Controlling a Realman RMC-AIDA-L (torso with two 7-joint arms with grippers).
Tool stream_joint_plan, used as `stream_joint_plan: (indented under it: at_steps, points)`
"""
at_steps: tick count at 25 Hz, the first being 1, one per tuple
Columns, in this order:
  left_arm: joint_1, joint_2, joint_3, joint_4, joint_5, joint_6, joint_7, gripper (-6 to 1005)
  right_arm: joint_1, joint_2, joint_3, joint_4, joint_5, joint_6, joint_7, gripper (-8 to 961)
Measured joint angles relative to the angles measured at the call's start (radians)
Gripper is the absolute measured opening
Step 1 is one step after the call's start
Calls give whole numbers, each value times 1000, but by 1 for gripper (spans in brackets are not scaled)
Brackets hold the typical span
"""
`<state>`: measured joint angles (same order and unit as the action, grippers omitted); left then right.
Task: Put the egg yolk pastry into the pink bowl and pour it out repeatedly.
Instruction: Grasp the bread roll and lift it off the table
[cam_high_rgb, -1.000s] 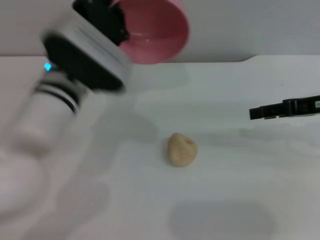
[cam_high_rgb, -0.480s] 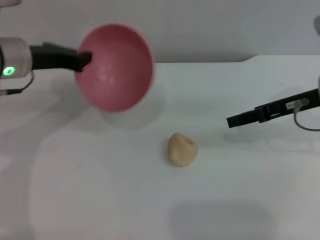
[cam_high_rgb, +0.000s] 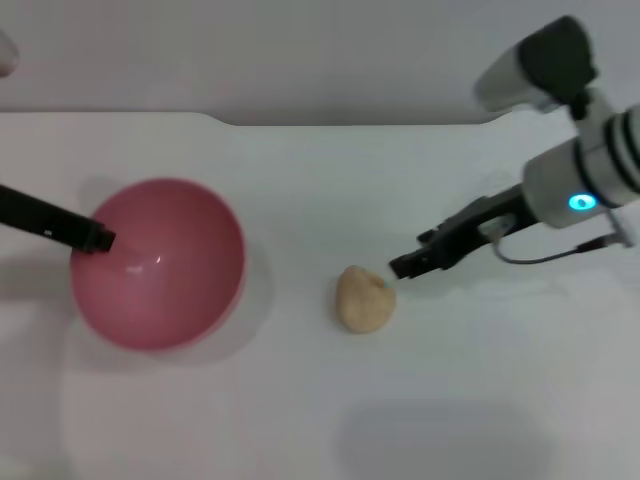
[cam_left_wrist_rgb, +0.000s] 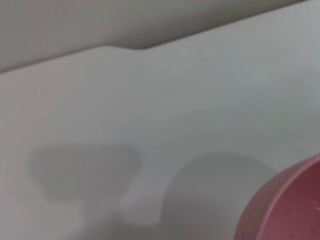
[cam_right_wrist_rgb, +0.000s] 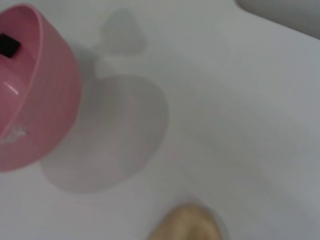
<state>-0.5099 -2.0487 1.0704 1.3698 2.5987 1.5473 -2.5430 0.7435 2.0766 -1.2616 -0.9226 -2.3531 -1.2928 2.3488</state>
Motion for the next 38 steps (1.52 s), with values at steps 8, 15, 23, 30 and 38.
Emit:
stream_joint_plan:
  at_steps: [8, 15, 23, 30, 38]
  points:
    - [30, -8, 21, 36, 12, 49, -46, -2, 34, 1, -170, 34, 65, 98, 1, 588]
    - [30, -10, 26, 37, 10, 53, -51, -1, 47, 6, -304, 102, 128, 182, 4, 588]
    - [21, -10, 57, 38, 9, 50, -52, -1, 44, 6, -374, 121, 151, 236, 4, 588]
    - [2, -10, 68, 39, 10, 51, -52, -2, 15, -1, -299, 118, 154, 238, 0, 368]
    - [-33, -10, 125, 19, 11, 43, -59, -1, -53, -7, -179, 13, 150, 178, -20, 214]
